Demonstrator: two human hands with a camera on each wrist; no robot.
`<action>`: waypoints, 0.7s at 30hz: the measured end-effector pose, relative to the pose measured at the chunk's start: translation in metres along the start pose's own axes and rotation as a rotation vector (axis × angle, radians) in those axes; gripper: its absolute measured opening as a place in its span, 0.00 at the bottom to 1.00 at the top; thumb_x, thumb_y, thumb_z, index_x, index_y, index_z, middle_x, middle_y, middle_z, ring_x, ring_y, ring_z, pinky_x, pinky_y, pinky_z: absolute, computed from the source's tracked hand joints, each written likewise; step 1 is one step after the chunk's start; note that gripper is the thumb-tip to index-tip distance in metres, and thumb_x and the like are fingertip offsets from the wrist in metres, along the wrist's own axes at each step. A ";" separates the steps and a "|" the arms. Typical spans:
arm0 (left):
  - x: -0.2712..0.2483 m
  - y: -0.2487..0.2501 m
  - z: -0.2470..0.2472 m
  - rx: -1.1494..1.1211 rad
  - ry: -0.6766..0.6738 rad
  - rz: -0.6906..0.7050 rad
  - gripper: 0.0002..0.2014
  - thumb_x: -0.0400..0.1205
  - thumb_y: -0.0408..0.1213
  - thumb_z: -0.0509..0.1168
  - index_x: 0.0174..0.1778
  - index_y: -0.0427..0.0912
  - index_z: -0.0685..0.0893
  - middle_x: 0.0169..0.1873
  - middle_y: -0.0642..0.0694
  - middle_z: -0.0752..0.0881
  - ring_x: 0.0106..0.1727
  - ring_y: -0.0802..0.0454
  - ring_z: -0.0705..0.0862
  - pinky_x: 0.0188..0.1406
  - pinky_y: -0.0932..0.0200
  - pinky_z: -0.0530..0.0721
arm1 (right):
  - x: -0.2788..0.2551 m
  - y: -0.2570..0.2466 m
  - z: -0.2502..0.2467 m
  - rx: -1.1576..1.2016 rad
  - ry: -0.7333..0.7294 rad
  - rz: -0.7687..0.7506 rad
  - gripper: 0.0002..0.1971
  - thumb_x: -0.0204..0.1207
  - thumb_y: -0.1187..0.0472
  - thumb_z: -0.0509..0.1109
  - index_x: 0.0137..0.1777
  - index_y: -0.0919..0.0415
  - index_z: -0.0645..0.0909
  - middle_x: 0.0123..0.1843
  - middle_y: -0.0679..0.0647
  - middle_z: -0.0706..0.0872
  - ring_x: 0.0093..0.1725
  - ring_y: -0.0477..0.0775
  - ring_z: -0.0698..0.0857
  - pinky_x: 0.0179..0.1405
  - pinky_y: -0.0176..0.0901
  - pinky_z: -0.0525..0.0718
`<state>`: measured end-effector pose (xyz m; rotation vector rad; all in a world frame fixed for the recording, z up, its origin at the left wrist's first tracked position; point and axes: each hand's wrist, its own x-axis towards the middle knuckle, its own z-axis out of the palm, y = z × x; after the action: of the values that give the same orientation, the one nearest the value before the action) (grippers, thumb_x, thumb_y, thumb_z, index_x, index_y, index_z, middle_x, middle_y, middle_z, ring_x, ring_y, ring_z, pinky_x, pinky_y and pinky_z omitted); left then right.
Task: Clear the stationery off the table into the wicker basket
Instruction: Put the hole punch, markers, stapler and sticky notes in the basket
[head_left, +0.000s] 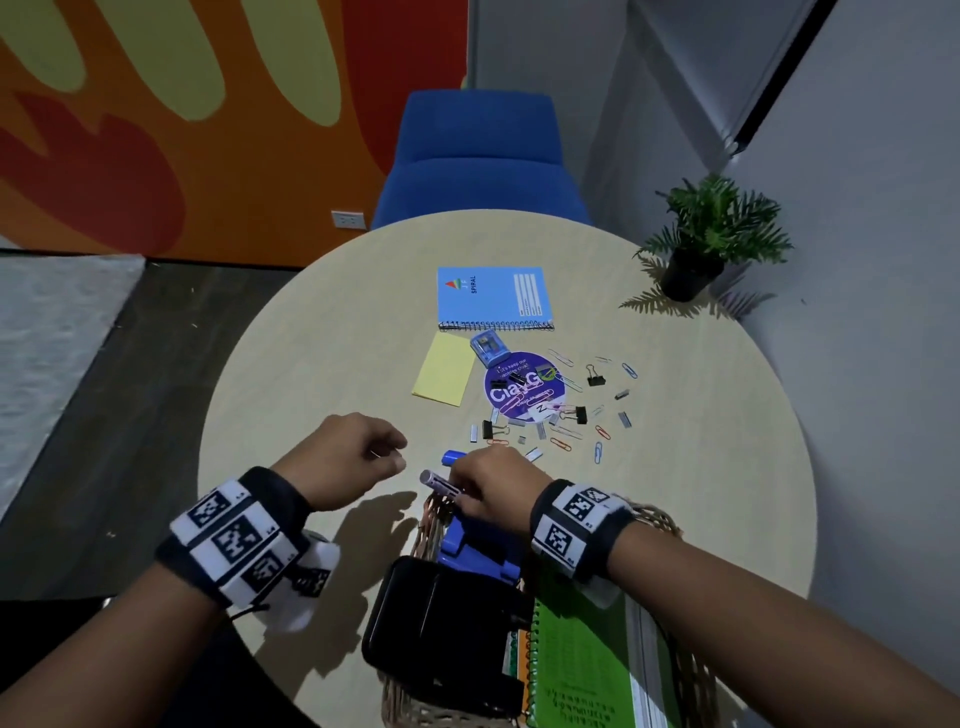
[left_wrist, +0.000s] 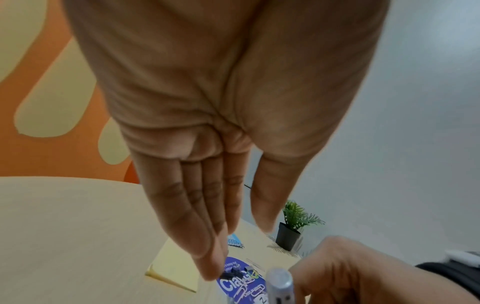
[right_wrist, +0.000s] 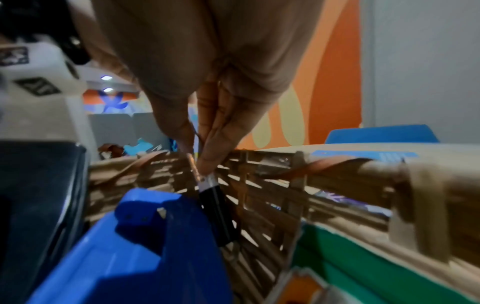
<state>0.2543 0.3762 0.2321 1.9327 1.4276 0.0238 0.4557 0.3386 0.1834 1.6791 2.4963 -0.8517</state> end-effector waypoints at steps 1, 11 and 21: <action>0.000 -0.001 0.004 -0.013 0.003 -0.008 0.14 0.80 0.42 0.68 0.60 0.45 0.85 0.49 0.50 0.89 0.50 0.56 0.86 0.45 0.69 0.75 | 0.001 -0.003 0.002 -0.048 -0.005 -0.005 0.10 0.78 0.59 0.65 0.54 0.63 0.81 0.48 0.63 0.87 0.48 0.67 0.85 0.45 0.52 0.82; 0.027 -0.025 0.015 -0.095 0.086 -0.124 0.10 0.79 0.38 0.68 0.56 0.45 0.86 0.45 0.47 0.90 0.46 0.50 0.86 0.47 0.61 0.79 | 0.005 0.048 -0.042 0.073 0.121 0.200 0.09 0.75 0.59 0.70 0.55 0.54 0.81 0.45 0.52 0.89 0.45 0.54 0.85 0.47 0.45 0.83; 0.101 -0.027 0.063 0.026 -0.003 -0.121 0.09 0.80 0.39 0.67 0.53 0.41 0.88 0.51 0.43 0.90 0.52 0.48 0.86 0.53 0.58 0.82 | 0.058 0.074 -0.017 -0.489 -0.426 0.059 0.10 0.69 0.52 0.75 0.45 0.57 0.85 0.32 0.51 0.80 0.34 0.56 0.83 0.37 0.45 0.85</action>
<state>0.2970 0.4307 0.1312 1.8628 1.5478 -0.0539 0.4997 0.4163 0.1486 1.2487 2.1241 -0.4711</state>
